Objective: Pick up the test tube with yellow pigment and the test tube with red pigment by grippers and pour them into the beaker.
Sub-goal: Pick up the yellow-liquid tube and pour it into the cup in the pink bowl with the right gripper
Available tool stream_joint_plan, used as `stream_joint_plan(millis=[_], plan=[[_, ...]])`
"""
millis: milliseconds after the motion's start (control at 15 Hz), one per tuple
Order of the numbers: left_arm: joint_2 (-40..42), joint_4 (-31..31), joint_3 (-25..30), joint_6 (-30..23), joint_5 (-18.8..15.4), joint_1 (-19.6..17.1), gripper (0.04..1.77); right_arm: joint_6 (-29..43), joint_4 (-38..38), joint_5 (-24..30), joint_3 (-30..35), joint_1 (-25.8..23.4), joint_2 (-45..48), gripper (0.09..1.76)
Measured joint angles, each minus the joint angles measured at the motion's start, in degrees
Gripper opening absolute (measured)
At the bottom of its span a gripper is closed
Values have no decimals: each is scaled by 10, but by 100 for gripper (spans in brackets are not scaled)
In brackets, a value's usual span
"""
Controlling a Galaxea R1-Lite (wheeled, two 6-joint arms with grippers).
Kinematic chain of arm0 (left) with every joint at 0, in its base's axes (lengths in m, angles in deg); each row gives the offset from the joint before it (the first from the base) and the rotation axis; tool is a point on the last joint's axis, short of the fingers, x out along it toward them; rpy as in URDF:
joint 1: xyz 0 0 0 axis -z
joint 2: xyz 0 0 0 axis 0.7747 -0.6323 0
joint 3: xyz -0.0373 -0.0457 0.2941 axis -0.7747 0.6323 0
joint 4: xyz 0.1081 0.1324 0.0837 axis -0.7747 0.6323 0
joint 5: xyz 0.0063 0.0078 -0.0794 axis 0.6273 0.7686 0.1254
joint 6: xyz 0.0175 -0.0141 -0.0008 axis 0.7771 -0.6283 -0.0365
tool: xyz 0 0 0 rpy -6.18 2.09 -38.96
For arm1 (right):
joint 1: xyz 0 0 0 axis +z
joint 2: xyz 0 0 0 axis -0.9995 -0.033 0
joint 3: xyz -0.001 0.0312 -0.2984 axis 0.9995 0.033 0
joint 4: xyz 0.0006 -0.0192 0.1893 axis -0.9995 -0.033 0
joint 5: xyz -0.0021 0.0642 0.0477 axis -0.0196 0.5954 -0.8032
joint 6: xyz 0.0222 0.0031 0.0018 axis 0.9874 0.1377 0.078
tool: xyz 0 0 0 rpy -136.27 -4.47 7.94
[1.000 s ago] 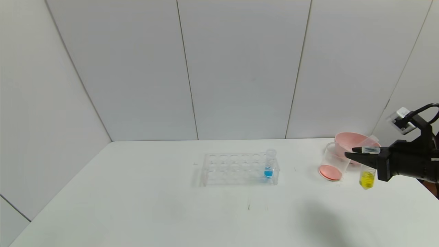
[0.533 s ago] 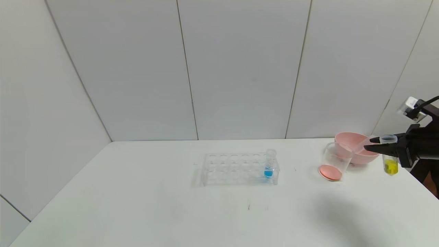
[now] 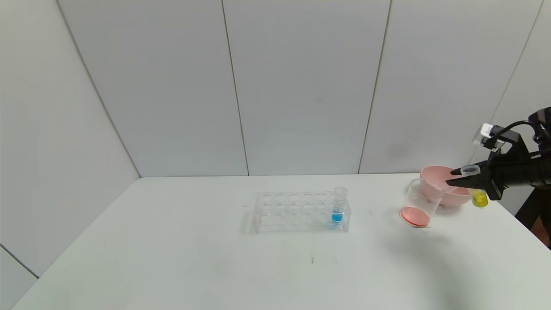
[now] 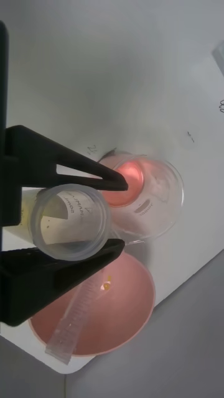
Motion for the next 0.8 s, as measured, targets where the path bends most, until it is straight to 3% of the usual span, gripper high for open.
stream_joint_plan(millis=[467,600,800], plan=[[0,0,0,0,0,0,172,-28,-176,-3,-200,13,-88,59],[0,0,0,0,0,0,172,-35,-224,-5,-239,18,-103,59],[0,0,0,0,0,0,172,-44,-236,-29,-269,23,-120,59]])
